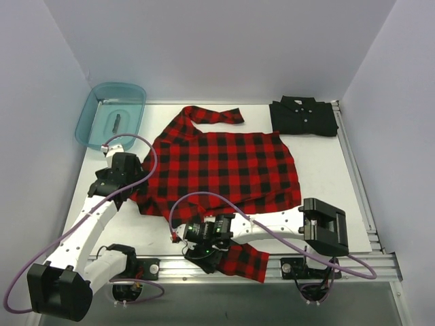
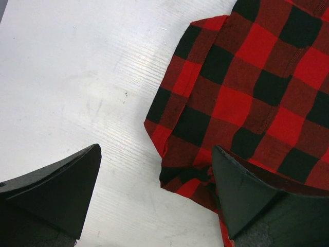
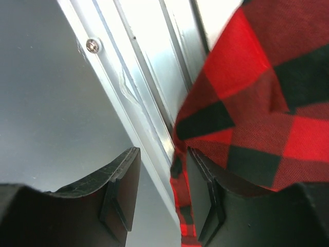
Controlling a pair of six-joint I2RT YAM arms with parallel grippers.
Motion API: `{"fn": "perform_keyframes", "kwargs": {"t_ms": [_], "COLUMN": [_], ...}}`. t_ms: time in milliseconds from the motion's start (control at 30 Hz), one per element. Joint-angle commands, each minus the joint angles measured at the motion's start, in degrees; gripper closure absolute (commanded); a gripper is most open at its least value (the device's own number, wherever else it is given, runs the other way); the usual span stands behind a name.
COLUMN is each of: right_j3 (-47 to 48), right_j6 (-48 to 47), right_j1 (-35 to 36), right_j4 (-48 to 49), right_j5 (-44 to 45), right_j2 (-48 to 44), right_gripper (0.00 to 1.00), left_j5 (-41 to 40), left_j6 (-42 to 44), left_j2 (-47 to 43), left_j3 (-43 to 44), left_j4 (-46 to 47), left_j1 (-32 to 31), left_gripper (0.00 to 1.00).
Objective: Fold and stack the long sleeve shirts
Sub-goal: Fold the shirt
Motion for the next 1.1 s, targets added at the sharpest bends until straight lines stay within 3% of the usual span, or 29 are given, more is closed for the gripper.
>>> {"fn": "perform_keyframes", "kwargs": {"t_ms": [0, 333, 467, 733, 1000, 1067], "right_j3": [1.9, 3.5, 2.8, 4.7, 7.2, 7.6], "right_j6": [-1.6, -0.6, 1.0, 1.3, 0.0, -0.2], "right_j1": [-0.4, -0.7, -0.8, -0.2, -0.2, -0.1], "right_j4": [-0.8, -2.0, -2.7, -4.5, -5.6, -5.7], "right_j5": [-3.5, -1.5, 3.2, 4.9, 1.5, 0.9], "right_j2": [1.3, 4.3, 2.7, 5.1, 8.9, 9.4], "right_gripper": [0.59, 0.68, 0.61, 0.60, 0.65, 0.72], "left_j5": [-0.2, 0.3, 0.5, 0.5, 0.6, 0.6], "left_j6": [0.2, 0.0, 0.1, 0.0, 0.0, 0.0], "left_j2": [-0.4, -0.7, -0.7, -0.9, -1.0, -0.9], "left_j3": [0.2, 0.2, 0.1, 0.0, -0.1, 0.0], "left_j4": [2.5, 2.5, 2.5, 2.5, 2.5, 2.5], "left_j1": [0.6, 0.7, 0.8, 1.0, 1.1, 1.2], "left_gripper": [0.03, 0.03, 0.03, 0.03, 0.02, 0.03]}}
